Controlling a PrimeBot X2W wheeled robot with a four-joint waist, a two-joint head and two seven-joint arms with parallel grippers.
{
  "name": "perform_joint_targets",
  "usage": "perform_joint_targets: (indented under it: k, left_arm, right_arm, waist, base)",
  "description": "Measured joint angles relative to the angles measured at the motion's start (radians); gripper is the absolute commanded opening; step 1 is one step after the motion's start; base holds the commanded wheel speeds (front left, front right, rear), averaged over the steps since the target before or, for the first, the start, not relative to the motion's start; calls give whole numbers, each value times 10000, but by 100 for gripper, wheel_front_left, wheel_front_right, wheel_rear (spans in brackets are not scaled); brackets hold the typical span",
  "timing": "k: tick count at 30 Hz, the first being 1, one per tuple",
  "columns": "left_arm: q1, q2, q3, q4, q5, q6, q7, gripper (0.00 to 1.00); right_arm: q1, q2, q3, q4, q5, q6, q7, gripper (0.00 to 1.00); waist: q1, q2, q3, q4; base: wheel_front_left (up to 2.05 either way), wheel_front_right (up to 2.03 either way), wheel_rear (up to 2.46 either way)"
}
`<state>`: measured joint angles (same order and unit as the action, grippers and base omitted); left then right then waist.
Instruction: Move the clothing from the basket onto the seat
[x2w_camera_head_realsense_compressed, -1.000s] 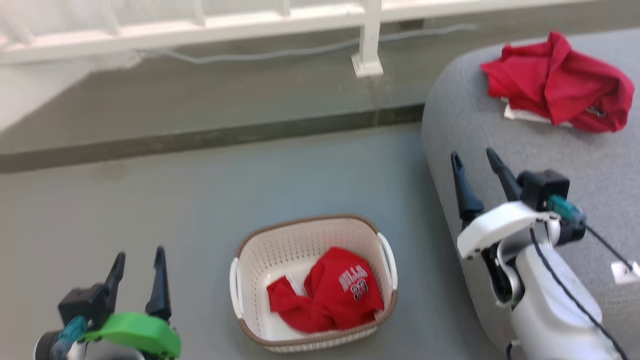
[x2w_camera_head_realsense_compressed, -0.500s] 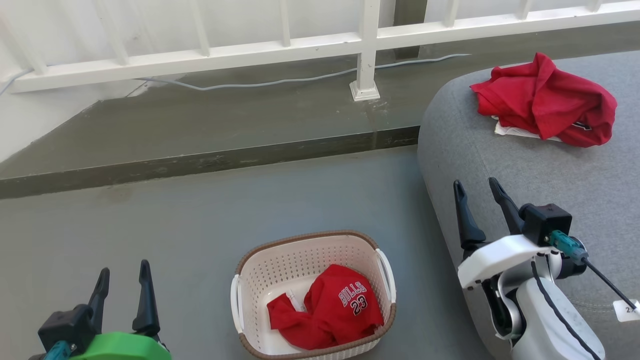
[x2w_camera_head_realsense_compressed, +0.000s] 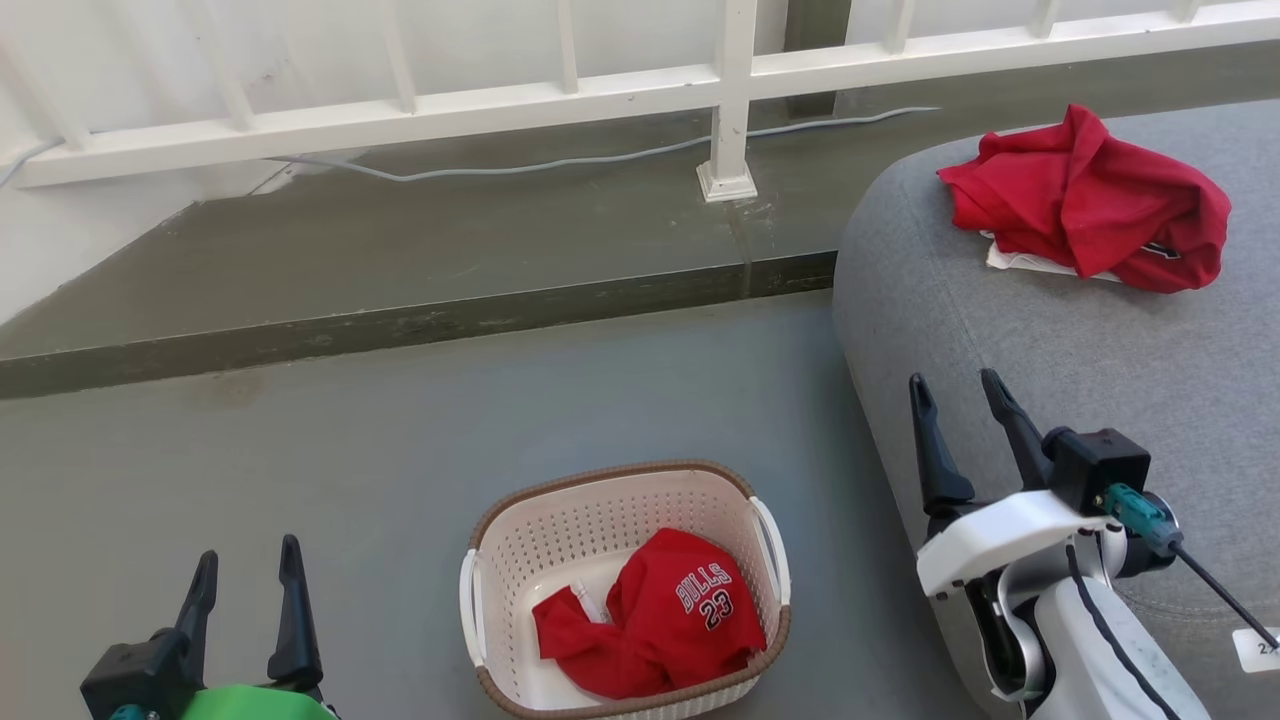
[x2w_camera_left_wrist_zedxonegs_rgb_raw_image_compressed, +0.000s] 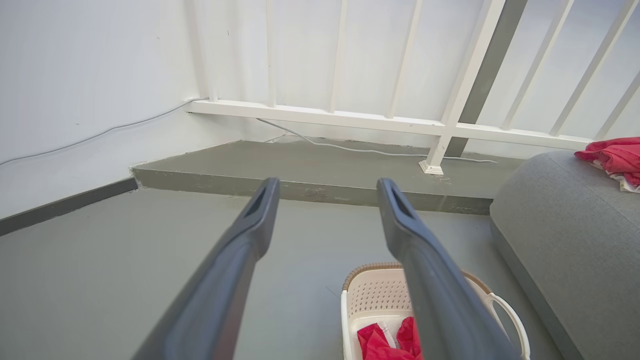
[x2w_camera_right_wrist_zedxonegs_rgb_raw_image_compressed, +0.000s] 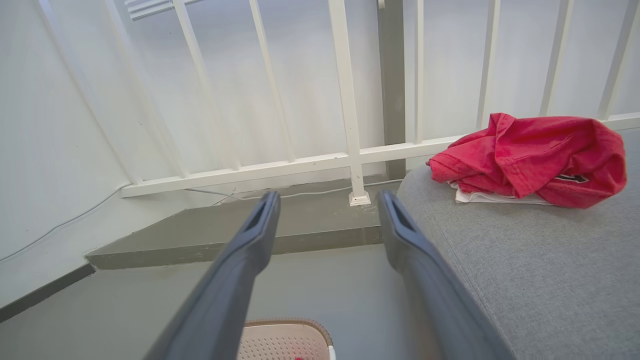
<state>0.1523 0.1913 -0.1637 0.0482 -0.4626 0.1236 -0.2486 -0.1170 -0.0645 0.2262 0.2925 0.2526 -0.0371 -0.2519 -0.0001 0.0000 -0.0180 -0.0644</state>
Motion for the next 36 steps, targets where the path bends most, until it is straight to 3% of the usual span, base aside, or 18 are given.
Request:
perform_joint_targets:
  k: [22,36]
  left_arm:
    - [367,-171,184,-550,261,0,-2,100]
    - [-80,-148,-56,-945,477,-6,222,100]
  right_arm:
    - [363,12,23,-550,2,-100,0,100]
    - [-271,-109,-387,-1394,-56,-178,2,100]
  waist:
    - [0,0,210,-21]
    - [0,0,1481,-148]
  base:
    - [0,0,0]
    - [0,0,0]
